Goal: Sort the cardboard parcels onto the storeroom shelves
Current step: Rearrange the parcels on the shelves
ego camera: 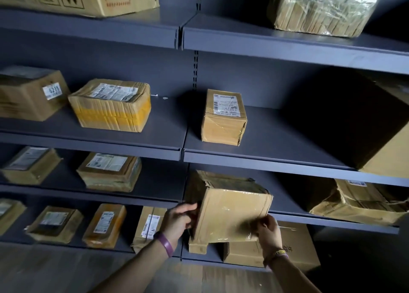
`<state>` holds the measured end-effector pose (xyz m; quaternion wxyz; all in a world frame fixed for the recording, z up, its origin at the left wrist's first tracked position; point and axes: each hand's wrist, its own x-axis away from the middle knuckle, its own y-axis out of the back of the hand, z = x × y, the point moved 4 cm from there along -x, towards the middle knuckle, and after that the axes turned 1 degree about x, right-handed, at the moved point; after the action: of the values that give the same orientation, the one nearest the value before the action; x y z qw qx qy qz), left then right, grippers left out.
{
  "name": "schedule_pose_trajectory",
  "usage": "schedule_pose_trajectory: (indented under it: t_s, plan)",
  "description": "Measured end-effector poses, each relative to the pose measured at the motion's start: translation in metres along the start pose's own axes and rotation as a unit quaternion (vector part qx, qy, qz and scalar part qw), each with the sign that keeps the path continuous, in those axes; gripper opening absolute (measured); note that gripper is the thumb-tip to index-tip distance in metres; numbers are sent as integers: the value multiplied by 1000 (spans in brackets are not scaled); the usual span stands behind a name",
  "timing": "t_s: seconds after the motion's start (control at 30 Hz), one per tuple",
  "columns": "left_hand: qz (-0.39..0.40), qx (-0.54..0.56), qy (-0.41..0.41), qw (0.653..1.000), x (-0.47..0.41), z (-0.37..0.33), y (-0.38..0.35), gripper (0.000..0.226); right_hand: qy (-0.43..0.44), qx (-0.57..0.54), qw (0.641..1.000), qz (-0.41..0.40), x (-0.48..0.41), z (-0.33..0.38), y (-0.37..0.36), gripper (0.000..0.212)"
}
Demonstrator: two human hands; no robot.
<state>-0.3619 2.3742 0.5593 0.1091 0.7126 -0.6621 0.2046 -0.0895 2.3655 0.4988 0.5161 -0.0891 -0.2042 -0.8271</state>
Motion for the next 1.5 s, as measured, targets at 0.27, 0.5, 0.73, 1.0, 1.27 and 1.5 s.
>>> schedule_pose_trajectory:
  t_s: [0.27,0.5,0.73,1.0,1.27,1.5]
  plan:
    - [-21,-44,-4,999,-5,-5,13,50,34,-71,995,55,11,25,-5,15]
    - [-77,81,57,992,-25,-3,26,26,20,-89,994,62,19,40,4,27]
    - [-63,82,58,993,-29,1,23,19,2,-98,987,125,28,40,5,22]
    - [-51,71,66,994,-33,3,21,34,29,-68,992,105,29,35,5,15]
    - [-59,14,131,990,-39,10,30,72,11,-52,993,101,22,37,7,42]
    - [8,7,128,992,-45,15,8,38,-10,-72,990,123,10,30,2,23]
